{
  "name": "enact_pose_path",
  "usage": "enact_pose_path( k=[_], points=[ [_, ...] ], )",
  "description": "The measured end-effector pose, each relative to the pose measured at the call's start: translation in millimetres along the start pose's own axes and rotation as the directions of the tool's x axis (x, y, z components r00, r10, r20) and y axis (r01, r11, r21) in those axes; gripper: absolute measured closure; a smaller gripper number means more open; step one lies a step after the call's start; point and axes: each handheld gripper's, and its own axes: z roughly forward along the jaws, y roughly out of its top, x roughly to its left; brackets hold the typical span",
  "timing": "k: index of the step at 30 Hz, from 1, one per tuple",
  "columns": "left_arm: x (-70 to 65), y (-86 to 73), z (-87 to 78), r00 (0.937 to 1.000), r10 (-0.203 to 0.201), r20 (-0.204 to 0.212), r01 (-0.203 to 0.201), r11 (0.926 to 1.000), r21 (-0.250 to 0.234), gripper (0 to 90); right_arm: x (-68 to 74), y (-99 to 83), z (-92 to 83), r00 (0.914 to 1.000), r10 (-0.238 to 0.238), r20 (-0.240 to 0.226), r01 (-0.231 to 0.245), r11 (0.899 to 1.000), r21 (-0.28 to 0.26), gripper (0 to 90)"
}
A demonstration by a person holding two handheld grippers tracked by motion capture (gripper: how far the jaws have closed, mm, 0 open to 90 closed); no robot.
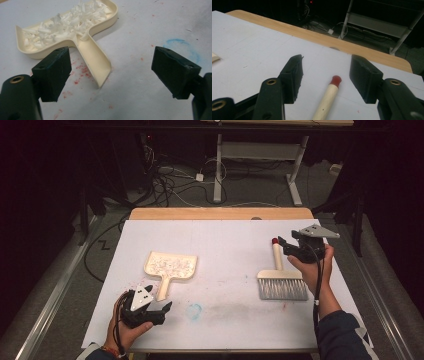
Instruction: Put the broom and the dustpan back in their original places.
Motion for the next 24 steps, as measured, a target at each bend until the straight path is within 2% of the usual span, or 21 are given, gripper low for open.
enact_pose_path(
  k=[2, 4, 7, 14, 20, 22, 24],
  points=[
    [-2.3, -0.3, -0.6, 0.9997, 0.023, -0.012, -0.023, 0.9997, -0.002, 16.1, 1.0, -0.7, -0.9, 1.0, -0.006, 0.004, 0.006, 1.0, 0.004, 40.4],
    [-4.9, -2.3, -0.9, 0.999, 0.043, -0.009, -0.043, 0.9991, -0.001, 16.1, 2.0, -1.6, -4.7, 0.9999, -0.015, 0.005, 0.015, 0.999, -0.035, 39.0],
    [-6.9, -4.1, 0.2, 0.999, 0.044, -0.012, -0.044, 0.999, 0.008, 16.1, 5.2, -3.2, -11.9, 0.9989, -0.046, -0.008, 0.045, 0.994, -0.099, 36.7],
    [-9.7, -3.0, -0.4, 0.998, 0.056, -0.031, -0.056, 0.9984, 0.003, 16.2, 8.8, -7.5, -16.7, 0.9991, -0.04, -0.016, 0.038, 0.992, -0.12, 32.5],
    [-11.3, -3.2, 1.4, 0.9975, 0.068, -0.022, -0.068, 0.9976, 0.014, 16.2, 13.1, -9.4, -23.5, 0.999, -0.021, -0.04, 0.016, 0.991, -0.136, 28.9],
    [-11.9, -3.1, 1.6, 0.9968, 0.076, -0.026, -0.075, 0.997, 0.018, 16.2, 15.9, -9.6, -26.9, 0.9995, -0.026, -0.021, 0.022, 0.99, -0.137, 24.1],
    [-12.1, -3.3, 2.3, 0.997, 0.075, -0.018, -0.075, 0.997, 0.018, 16.2, 17.6, -9.7, -29.9, 0.9992, -0.035, -0.022, 0.031, 0.989, -0.142, 23.2]
  ],
)
